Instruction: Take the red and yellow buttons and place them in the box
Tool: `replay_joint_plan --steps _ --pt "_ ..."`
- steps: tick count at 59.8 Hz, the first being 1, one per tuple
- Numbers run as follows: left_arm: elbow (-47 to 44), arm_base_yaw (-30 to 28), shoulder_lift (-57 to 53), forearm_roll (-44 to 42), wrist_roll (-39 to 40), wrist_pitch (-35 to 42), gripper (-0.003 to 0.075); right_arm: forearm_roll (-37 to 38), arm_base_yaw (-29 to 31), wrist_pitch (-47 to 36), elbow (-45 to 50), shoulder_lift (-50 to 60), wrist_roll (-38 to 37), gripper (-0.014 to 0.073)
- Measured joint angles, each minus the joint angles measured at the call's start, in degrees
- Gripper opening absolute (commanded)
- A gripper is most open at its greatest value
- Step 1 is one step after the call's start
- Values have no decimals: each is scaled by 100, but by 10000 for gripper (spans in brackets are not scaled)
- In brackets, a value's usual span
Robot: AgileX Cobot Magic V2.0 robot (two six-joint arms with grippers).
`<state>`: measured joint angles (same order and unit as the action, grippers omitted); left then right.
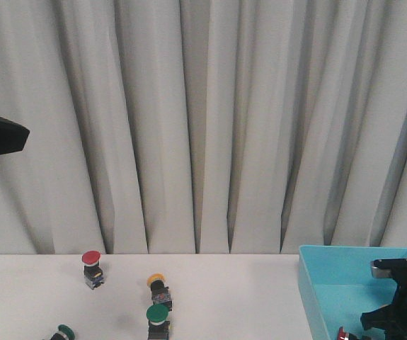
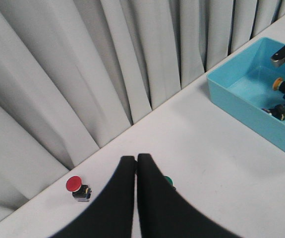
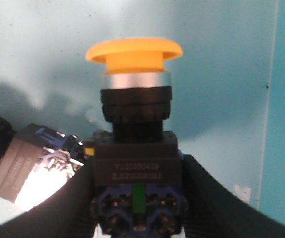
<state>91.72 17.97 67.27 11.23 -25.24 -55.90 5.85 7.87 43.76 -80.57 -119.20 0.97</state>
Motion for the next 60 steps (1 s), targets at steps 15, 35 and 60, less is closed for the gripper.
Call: replay_joint_plan --steps 15,35,60 --pt "0 0 0 56 0 -8 -6 0 0 78 0 0 24 470" --pt "0 0 0 56 0 -40 -6 -585 0 151 -303 484 331 477" --pt "0 0 0 56 0 150 -6 -4010 0 48 -1932 3462 2685 3"
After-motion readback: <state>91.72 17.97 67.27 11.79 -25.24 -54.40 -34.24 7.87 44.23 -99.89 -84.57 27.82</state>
